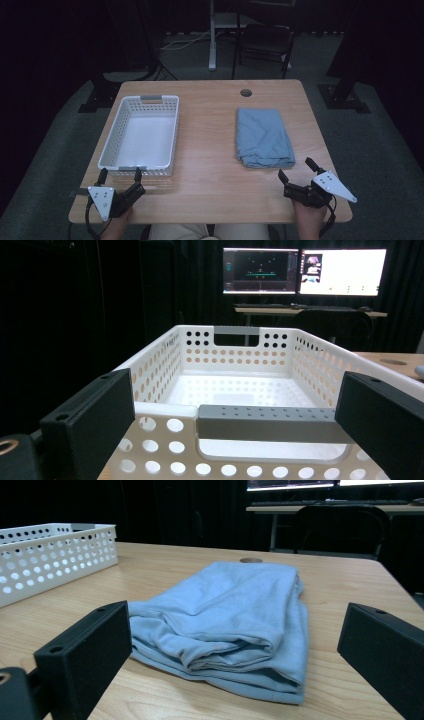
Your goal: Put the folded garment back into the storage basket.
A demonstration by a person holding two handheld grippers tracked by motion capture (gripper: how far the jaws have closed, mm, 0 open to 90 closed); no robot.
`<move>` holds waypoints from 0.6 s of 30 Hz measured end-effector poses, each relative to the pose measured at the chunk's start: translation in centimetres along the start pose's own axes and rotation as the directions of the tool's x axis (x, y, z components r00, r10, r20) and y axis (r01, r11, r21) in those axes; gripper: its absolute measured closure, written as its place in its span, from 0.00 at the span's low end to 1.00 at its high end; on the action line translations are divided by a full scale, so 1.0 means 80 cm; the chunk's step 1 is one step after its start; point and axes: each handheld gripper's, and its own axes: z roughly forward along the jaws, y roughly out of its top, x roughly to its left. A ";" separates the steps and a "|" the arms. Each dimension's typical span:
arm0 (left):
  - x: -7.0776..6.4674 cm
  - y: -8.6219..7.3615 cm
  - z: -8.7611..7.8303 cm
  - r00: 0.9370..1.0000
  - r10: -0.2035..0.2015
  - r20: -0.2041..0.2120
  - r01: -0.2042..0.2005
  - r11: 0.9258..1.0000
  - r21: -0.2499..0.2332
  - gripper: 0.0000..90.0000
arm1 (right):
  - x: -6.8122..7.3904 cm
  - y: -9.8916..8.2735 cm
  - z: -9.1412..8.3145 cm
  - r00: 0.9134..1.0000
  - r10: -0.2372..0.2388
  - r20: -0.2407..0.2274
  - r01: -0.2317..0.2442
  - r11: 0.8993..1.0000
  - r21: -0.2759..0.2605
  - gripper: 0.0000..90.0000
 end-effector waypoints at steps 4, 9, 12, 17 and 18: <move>-0.001 0.000 0.000 1.000 0.002 -0.004 -0.002 1.000 -0.001 0.04 | 0.000 0.000 -0.001 1.000 0.010 -0.010 -0.010 1.000 0.005 0.01; -0.001 0.000 0.000 1.000 0.001 -0.012 -0.001 1.000 -0.002 0.04 | 0.001 0.000 0.001 1.000 0.008 -0.013 -0.008 1.000 0.024 0.01; -0.001 0.000 0.000 1.000 0.002 -0.013 -0.002 1.000 -0.002 0.04 | 0.001 0.000 0.002 1.000 0.022 -0.022 -0.021 0.999 0.032 0.01; -0.001 0.000 0.000 1.000 0.002 -0.014 -0.002 1.000 -0.004 0.04 | 0.002 0.000 0.003 1.000 0.009 -0.020 -0.008 0.999 0.038 0.01; -0.001 0.000 0.000 1.000 0.002 -0.014 -0.002 1.000 -0.004 0.04 | 0.003 0.000 0.003 1.000 0.005 -0.013 -0.004 0.999 0.040 0.01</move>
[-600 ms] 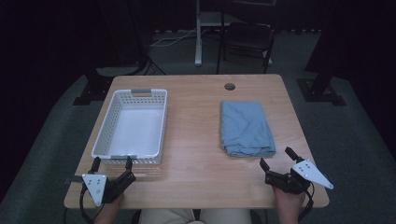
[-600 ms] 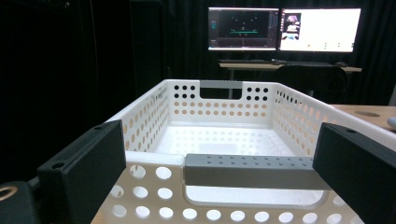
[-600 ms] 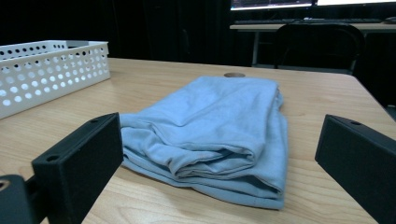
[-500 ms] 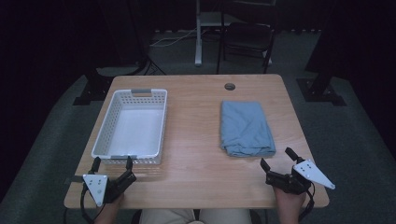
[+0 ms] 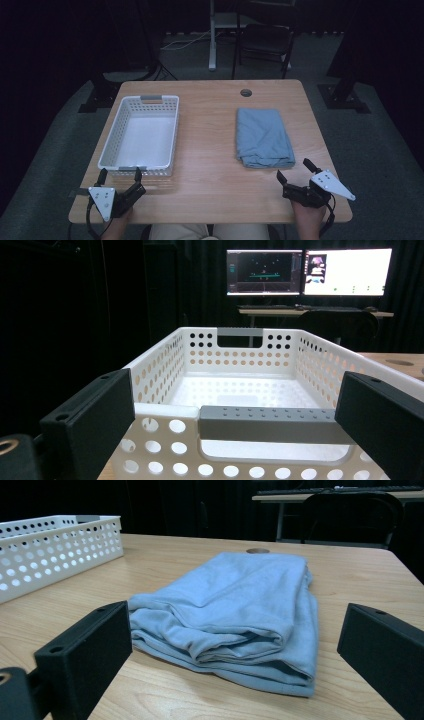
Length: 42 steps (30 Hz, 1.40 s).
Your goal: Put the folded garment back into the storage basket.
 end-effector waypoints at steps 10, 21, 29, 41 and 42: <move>0.000 0.000 0.000 1.000 0.001 0.000 -0.001 1.000 0.000 0.04 | -0.002 0.002 -0.002 1.000 0.023 -0.018 -0.023 1.000 0.016 0.01; 0.000 0.000 0.000 1.000 0.000 0.000 0.000 1.000 0.001 0.04 | -0.001 0.008 -0.009 0.999 0.045 -0.028 -0.044 0.998 0.047 0.02; 0.000 0.000 0.000 1.000 0.000 0.000 0.000 1.000 0.002 0.04 | 0.002 0.019 -0.017 1.000 0.012 -0.009 -0.011 0.999 0.032 0.03; 0.000 0.000 0.001 1.000 0.000 -0.002 0.000 1.000 0.005 0.04 | -0.002 0.036 -0.021 0.998 0.047 -0.037 -0.047 0.999 0.008 0.03; 0.000 0.000 0.001 1.000 0.000 -0.002 0.000 1.000 0.005 0.04 | -0.002 0.036 -0.021 0.998 0.047 -0.037 -0.047 0.999 0.008 0.03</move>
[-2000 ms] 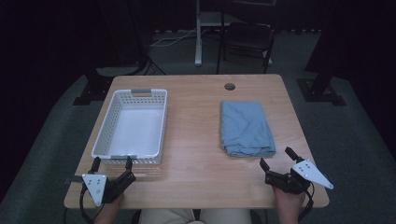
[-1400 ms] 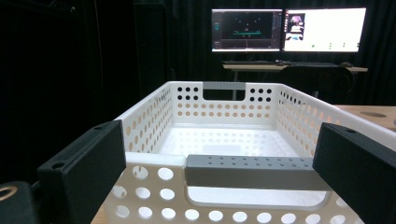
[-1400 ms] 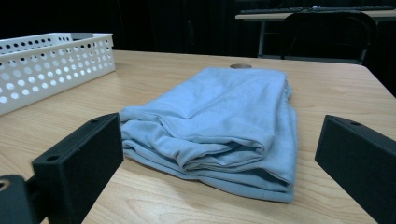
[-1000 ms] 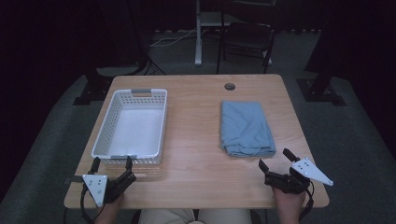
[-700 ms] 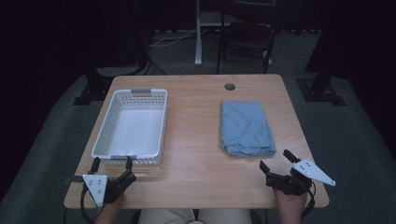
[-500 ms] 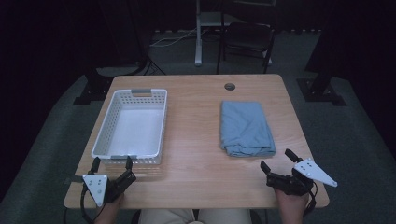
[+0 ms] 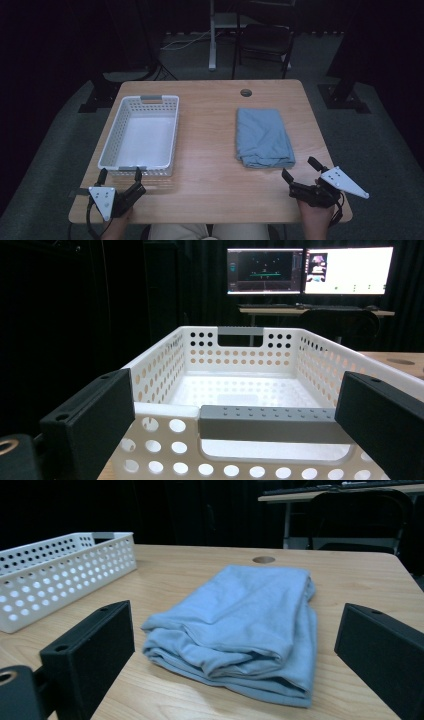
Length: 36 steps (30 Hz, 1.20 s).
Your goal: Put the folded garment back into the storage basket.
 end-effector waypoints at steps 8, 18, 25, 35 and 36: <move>0.000 0.000 0.000 1.000 0.000 0.000 0.000 1.000 0.000 0.04 | 0.005 0.018 -0.001 0.999 -0.033 -0.018 0.033 0.999 0.006 0.04; 0.000 0.000 0.000 1.000 0.000 0.000 0.000 1.000 0.000 0.04 | -0.004 0.055 -0.008 0.998 -0.063 -0.018 0.062 0.997 -0.041 0.05; 0.000 0.000 0.000 1.000 0.000 0.000 0.000 1.000 0.000 0.04 | -0.015 0.085 -0.009 0.999 -0.048 -0.016 0.047 0.996 -0.074 0.05; 0.000 0.000 0.000 1.000 0.000 -0.001 0.000 1.000 -0.001 0.04 | -0.023 0.107 0.003 0.998 -0.042 -0.036 0.040 0.997 -0.064 0.06; 0.000 0.000 0.000 1.000 0.000 0.000 0.000 1.000 -0.001 0.04 | -0.023 0.107 0.003 0.998 -0.042 -0.036 0.040 0.997 -0.064 0.06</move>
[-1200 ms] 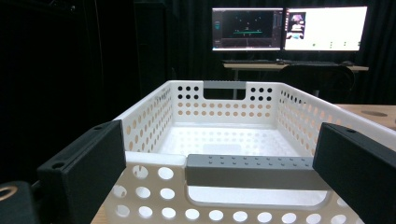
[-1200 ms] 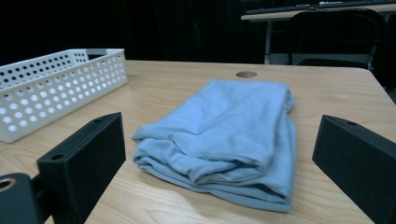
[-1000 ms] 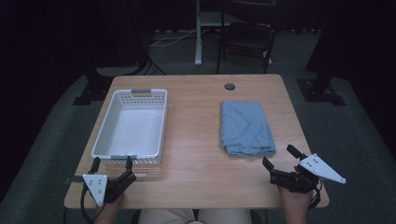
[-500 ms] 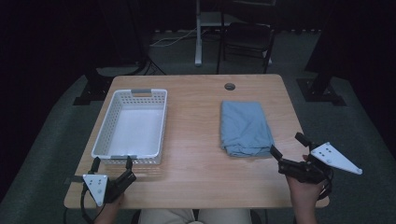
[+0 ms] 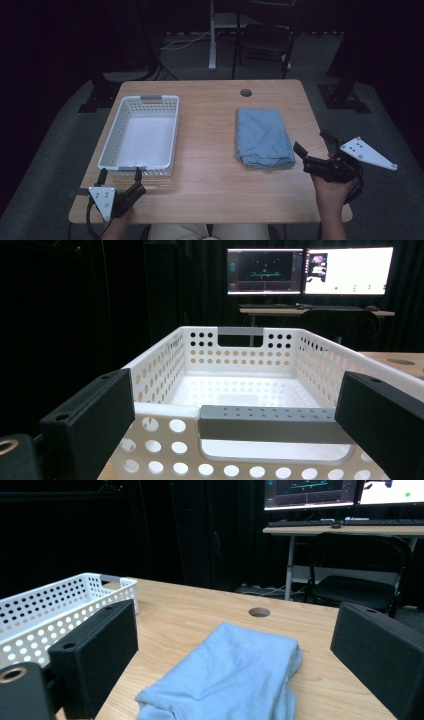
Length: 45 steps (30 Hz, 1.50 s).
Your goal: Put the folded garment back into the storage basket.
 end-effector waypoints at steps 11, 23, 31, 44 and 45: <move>0.000 0.000 0.000 1.000 0.000 0.000 0.000 1.000 0.002 0.04 | -0.010 0.028 0.021 1.000 -0.005 -0.027 0.005 1.000 0.021 0.06; 0.000 0.000 0.000 1.000 0.000 0.000 0.000 1.000 0.002 0.04 | -0.021 0.047 0.057 1.000 -0.017 -0.021 0.019 0.994 0.103 0.06; 0.000 0.000 0.000 1.000 -0.001 0.000 0.001 1.000 0.001 0.04 | -0.040 0.042 0.084 0.999 0.044 -0.020 -0.041 0.986 0.161 0.06; 0.000 0.000 0.000 1.000 -0.001 0.000 0.001 1.000 0.001 0.04 | -0.063 0.026 0.117 0.996 0.084 0.009 -0.084 0.963 0.255 0.06; 0.000 0.000 0.000 1.000 -0.001 0.000 0.001 1.000 0.001 0.04 | -0.065 0.024 0.121 0.996 0.088 0.010 -0.087 0.959 0.269 0.06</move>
